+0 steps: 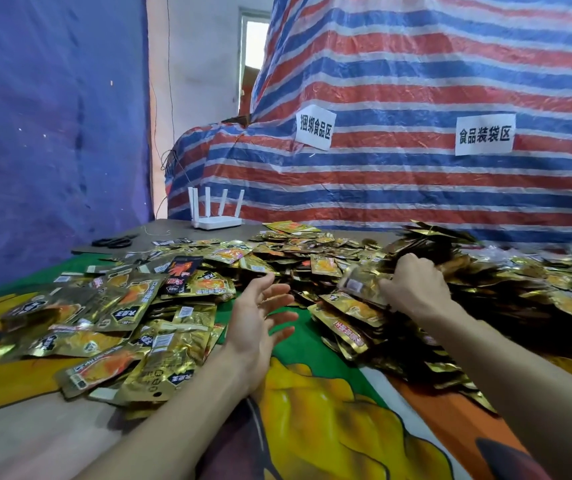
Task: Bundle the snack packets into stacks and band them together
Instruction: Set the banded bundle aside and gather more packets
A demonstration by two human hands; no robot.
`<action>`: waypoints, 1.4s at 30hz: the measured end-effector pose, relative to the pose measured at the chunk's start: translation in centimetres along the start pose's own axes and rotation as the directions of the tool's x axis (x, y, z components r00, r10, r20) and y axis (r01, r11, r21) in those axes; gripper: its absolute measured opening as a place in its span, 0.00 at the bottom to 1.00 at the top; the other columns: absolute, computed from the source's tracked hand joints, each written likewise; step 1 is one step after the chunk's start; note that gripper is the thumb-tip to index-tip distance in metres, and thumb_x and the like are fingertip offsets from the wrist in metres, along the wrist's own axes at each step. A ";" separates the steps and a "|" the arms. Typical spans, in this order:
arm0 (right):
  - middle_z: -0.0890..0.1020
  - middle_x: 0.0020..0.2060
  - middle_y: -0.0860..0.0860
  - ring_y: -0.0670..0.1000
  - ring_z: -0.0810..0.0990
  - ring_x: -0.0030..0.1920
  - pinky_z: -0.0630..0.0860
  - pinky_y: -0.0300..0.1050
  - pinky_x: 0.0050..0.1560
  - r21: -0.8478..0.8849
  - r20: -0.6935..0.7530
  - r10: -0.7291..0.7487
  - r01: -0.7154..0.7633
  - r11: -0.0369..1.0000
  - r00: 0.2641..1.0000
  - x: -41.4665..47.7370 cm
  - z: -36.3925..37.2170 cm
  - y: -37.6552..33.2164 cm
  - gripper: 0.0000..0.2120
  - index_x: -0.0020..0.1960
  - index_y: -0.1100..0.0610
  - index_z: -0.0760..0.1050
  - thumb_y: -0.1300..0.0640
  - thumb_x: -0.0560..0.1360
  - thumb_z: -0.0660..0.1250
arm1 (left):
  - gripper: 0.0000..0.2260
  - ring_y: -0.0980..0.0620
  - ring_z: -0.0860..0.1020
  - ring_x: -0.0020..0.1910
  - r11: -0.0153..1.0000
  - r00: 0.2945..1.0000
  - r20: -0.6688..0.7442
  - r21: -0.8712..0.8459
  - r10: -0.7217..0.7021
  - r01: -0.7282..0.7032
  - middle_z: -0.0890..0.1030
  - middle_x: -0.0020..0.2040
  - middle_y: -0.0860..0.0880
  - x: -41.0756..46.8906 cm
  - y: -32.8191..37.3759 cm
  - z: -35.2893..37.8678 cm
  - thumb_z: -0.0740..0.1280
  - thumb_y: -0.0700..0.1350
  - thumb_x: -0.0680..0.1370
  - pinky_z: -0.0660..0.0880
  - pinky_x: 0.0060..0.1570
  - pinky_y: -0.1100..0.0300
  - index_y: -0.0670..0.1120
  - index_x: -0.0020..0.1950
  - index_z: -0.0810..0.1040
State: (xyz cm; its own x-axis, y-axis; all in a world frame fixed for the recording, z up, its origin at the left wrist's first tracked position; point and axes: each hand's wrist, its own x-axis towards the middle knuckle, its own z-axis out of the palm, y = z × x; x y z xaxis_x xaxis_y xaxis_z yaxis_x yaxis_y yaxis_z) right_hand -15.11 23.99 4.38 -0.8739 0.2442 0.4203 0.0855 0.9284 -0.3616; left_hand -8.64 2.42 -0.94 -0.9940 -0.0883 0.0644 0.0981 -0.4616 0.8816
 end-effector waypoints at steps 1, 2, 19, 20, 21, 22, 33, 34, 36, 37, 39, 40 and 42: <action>0.78 0.55 0.63 0.64 0.77 0.55 0.74 0.52 0.52 -0.069 -0.015 -0.006 0.005 0.998 1.000 -0.1 0.2 -0.2 0.07 0.48 0.61 0.73 0.56 0.77 0.67 | 0.15 0.48 0.77 0.43 1.000 1.000 -0.002 0.012 0.001 -0.001 0.81 0.46 0.46 -0.1 0.0 0.0 0.63 0.54 0.80 0.72 0.44 0.54 0.44 0.51 0.81; 0.76 0.57 0.63 0.64 0.75 0.58 0.73 0.54 0.57 -0.129 -0.045 -0.012 0.007 0.992 0.999 -0.1 0.2 -0.3 0.08 0.51 0.61 0.74 0.56 0.77 0.66 | 0.15 0.48 0.77 0.42 1.000 1.000 -0.003 0.023 0.003 -0.003 0.81 0.46 0.47 -0.1 0.1 0.1 0.62 0.54 0.80 0.72 0.44 0.54 0.44 0.50 0.81; 0.69 0.36 0.53 0.45 0.66 0.30 0.66 0.32 0.24 0.768 0.476 -0.510 -0.621 -0.156 0.717 -2.5 2.3 -6.5 0.17 0.47 0.58 0.66 0.78 0.69 0.62 | 0.07 0.53 0.75 0.30 0.983 0.979 -0.120 0.100 0.166 -0.154 0.80 0.36 0.50 -0.4 1.9 -0.3 0.66 0.45 0.79 0.71 0.36 0.57 0.44 0.45 0.81; 0.71 0.36 0.53 0.45 0.69 0.29 0.68 0.34 0.24 0.793 0.479 -0.503 -0.600 -0.101 0.719 -2.3 2.7 -7.0 0.17 0.44 0.58 0.67 0.78 0.68 0.62 | 0.06 0.53 0.75 0.30 0.973 0.971 -0.131 0.138 0.201 -0.183 0.80 0.37 0.51 -0.1 2.6 -0.6 0.66 0.44 0.79 0.71 0.36 0.57 0.44 0.45 0.81; 0.73 0.36 0.53 0.46 0.72 0.29 0.71 0.36 0.25 0.821 0.485 -0.473 -0.570 -0.043 0.735 -2.1 3.1 -7.5 0.17 0.42 0.57 0.68 0.80 0.70 0.62 | 0.06 0.54 0.75 0.30 0.960 0.963 -0.135 0.189 0.232 -0.205 0.80 0.37 0.50 0.5 3.6 -1.0 0.66 0.43 0.79 0.71 0.35 0.57 0.43 0.46 0.81; 0.75 0.36 0.53 0.48 0.74 0.30 0.72 0.38 0.26 0.840 0.496 -0.427 -0.542 0.016 0.756 -1.7 3.7 -8.0 0.18 0.41 0.57 0.69 0.80 0.71 0.61 | 0.05 0.53 0.76 0.31 0.940 0.957 -0.129 0.259 0.261 -0.222 0.80 0.38 0.49 1.2 4.7 -1.5 0.66 0.42 0.79 0.72 0.35 0.58 0.43 0.46 0.80; 0.78 0.57 0.53 0.51 0.81 0.48 0.80 0.46 0.44 0.663 0.299 -0.396 0.110 0.741 0.868 0.2 10.7 -13.8 0.22 0.66 0.54 0.75 0.67 0.74 0.64 | 0.30 0.39 0.63 0.73 -0.257 0.981 -0.095 0.956 0.169 0.137 0.66 0.74 0.44 9.3 7.6 -9.5 0.74 0.52 0.71 0.60 0.73 0.36 0.58 0.72 0.69; 0.77 0.60 0.53 0.53 0.81 0.52 0.80 0.49 0.48 0.631 0.270 -0.414 0.165 0.758 0.869 0.4 11.4 -14.3 0.25 0.69 0.53 0.74 0.66 0.73 0.65 | 0.34 0.36 0.58 0.76 -0.298 0.983 -0.125 0.941 0.138 0.162 0.60 0.77 0.43 9.8 7.1 -10.0 0.73 0.54 0.72 0.56 0.74 0.34 0.59 0.76 0.64; 0.72 0.69 0.53 0.56 0.74 0.65 0.75 0.54 0.63 0.496 0.207 -0.432 0.287 0.820 0.878 0.8 12.9 -15.2 0.30 0.73 0.49 0.70 0.65 0.73 0.66 | 0.37 0.32 0.54 0.78 -0.263 0.976 -0.169 0.944 0.136 0.200 0.53 0.80 0.41 10.8 6.4 -10.8 0.71 0.58 0.74 0.55 0.73 0.32 0.59 0.79 0.58; 0.68 0.73 0.52 0.57 0.68 0.71 0.68 0.58 0.69 0.411 0.180 -0.434 0.333 0.848 0.883 1.1 13.6 -15.5 0.33 0.75 0.48 0.67 0.64 0.73 0.67 | 0.36 0.31 0.56 0.77 -0.248 0.973 -0.175 0.946 0.153 0.209 0.54 0.80 0.40 11.2 6.2 -11.2 0.70 0.58 0.74 0.58 0.73 0.32 0.59 0.79 0.57; 0.64 0.76 0.51 0.57 0.60 0.76 0.59 0.62 0.74 0.305 0.161 -0.433 0.372 0.877 0.887 1.8 14.5 -16.0 0.37 0.79 0.50 0.60 0.64 0.73 0.68 | 0.33 0.33 0.66 0.72 -0.307 0.966 -0.150 0.928 0.209 0.210 0.66 0.74 0.40 11.7 5.9 -11.6 0.68 0.57 0.76 0.67 0.68 0.37 0.55 0.78 0.59; 0.63 0.77 0.51 0.57 0.59 0.77 0.57 0.64 0.75 0.279 0.173 -0.423 0.368 0.887 0.889 2.2 14.9 -16.2 0.39 0.80 0.51 0.57 0.64 0.73 0.68 | 0.29 0.36 0.71 0.68 -0.359 0.960 -0.120 0.910 0.254 0.208 0.72 0.69 0.41 11.9 5.7 -11.8 0.67 0.55 0.76 0.71 0.64 0.40 0.52 0.75 0.61; 0.66 0.76 0.53 0.59 0.60 0.77 0.56 0.65 0.75 0.224 0.214 -0.380 0.333 0.916 0.900 3.2 15.6 -16.5 0.41 0.82 0.51 0.52 0.61 0.75 0.69 | 0.20 0.39 0.76 0.63 -0.448 0.939 -0.028 0.874 0.343 0.190 0.78 0.62 0.43 12.1 5.5 -12.0 0.65 0.49 0.78 0.73 0.57 0.45 0.48 0.68 0.66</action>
State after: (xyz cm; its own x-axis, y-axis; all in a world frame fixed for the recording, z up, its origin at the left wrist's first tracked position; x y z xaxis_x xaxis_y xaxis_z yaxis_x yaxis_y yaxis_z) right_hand -26.82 5.12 -1.33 -0.9213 -0.1931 0.3376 -0.3205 0.8688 -0.3776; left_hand -19.58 -11.80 -0.98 -0.8982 -0.2661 0.3499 -0.2746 0.9612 0.0259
